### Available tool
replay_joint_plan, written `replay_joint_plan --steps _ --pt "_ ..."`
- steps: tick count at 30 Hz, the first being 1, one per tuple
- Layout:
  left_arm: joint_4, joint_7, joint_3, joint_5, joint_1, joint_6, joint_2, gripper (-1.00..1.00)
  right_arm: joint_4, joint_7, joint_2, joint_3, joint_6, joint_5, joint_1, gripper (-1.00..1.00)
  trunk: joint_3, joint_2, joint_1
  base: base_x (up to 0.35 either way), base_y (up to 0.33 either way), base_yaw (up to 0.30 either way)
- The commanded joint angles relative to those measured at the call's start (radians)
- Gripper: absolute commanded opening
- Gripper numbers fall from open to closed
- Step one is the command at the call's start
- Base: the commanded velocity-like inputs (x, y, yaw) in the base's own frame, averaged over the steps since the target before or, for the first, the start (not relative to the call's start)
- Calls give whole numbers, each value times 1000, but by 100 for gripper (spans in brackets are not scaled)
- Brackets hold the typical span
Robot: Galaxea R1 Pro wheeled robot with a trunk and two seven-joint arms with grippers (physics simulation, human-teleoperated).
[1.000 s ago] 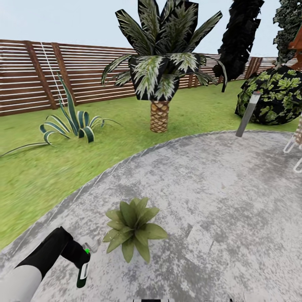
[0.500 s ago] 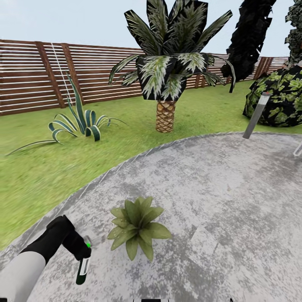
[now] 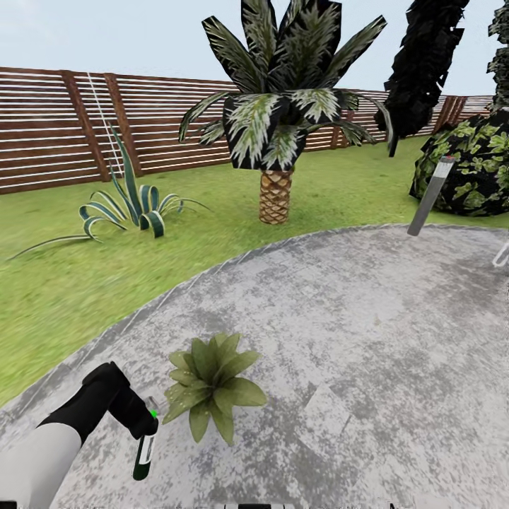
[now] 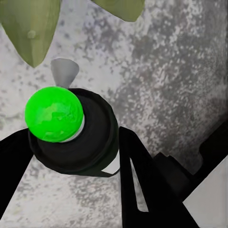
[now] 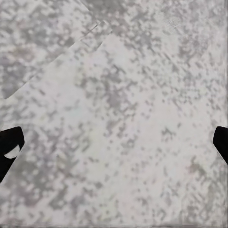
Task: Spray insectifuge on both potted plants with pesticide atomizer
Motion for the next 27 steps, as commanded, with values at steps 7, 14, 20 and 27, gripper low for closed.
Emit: replay_joint_plan --steps 7,14,20,27 --pt "-2 0 0 -3 -5 10 1 -100 0 -3 4 -6 -3 10 0 100 -1 0 -1 -162 -243 9" --pt "-2 1 3 -3 -6 10 1 -100 0 -4 5 -6 -3 10 0 100 -1 0 -1 22 -272 247" --pt "-2 3 3 -4 -7 24 4 -100 -1 -4 5 -6 -4 10 -1 100 -1 0 -1 13 -276 164" --pt "0 23 6 -5 1 28 11 -100 -1 -5 6 -5 -4 10 -1 100 -1 0 -1 8 -277 84"
